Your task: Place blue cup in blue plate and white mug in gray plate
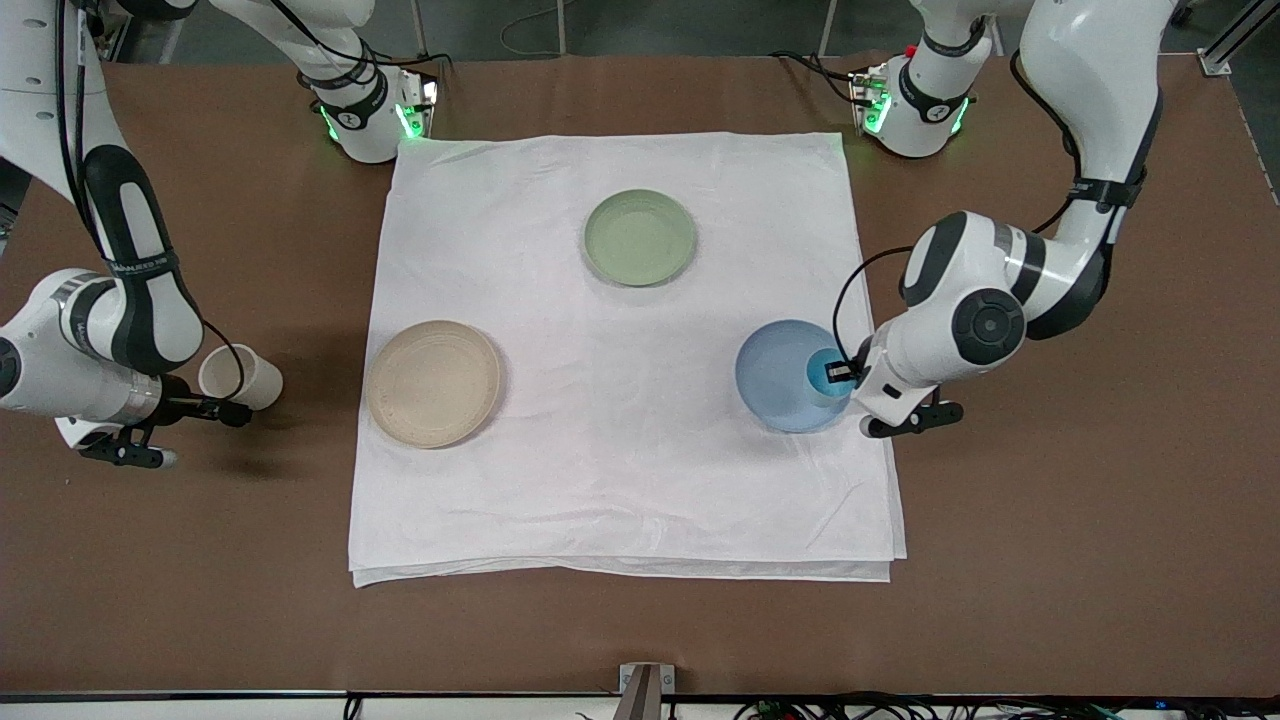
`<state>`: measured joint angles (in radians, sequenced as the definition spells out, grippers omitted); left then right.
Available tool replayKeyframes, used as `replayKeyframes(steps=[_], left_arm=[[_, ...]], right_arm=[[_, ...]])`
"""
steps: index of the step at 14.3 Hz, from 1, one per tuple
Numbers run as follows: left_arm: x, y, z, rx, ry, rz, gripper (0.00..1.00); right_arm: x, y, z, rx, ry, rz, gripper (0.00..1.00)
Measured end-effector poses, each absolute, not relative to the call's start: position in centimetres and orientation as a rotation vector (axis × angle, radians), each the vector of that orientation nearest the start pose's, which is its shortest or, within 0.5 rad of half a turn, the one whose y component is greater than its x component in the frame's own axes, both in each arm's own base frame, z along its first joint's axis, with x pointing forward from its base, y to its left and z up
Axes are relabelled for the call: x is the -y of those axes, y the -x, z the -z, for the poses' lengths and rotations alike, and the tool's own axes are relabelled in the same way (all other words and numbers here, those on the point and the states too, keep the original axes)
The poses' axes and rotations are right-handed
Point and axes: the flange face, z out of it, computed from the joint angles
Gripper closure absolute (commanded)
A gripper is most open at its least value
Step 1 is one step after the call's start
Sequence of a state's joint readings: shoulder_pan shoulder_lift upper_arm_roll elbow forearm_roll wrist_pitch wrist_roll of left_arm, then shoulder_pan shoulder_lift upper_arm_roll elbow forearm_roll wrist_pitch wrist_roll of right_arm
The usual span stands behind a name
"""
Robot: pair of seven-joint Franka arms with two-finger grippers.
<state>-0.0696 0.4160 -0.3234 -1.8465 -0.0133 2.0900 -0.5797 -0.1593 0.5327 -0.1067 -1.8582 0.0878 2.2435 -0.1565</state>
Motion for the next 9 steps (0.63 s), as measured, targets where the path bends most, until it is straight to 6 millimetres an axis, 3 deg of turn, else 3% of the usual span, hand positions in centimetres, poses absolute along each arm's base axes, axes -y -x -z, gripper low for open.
replayKeyframes(steps=[1, 2, 3, 6, 7, 9], left_arm=[[23.6, -56.9, -28.9, 0.345, 3.163, -0.307, 1.0], [24.5, -56.1, -27.8, 0.362, 3.163, -0.297, 1.0], [25.0, -55.3, -26.9, 0.369, 3.161, -0.297, 1.0], [25.6, -54.4, -25.7, 0.365, 3.153, -0.314, 0.97], [25.6, -54.4, -25.6, 0.367, 3.151, -0.316, 0.75], [25.4, -54.3, -25.5, 0.377, 3.147, -0.32, 0.0]], right_arm=[[15.9, -60.4, -22.0, -0.224, 3.084, -0.218, 0.75], [16.1, -60.2, -21.9, -0.21, 3.083, -0.222, 0.93], [16.2, -60.1, -21.8, -0.204, 3.081, -0.225, 0.99], [15.8, -60.4, -22.3, -0.187, 3.079, -0.215, 1.0], [15.3, -60.8, -22.9, -0.181, 3.074, -0.209, 1.0], [13.2, -62.3, -25.4, -0.202, 3.059, -0.233, 1.0]])
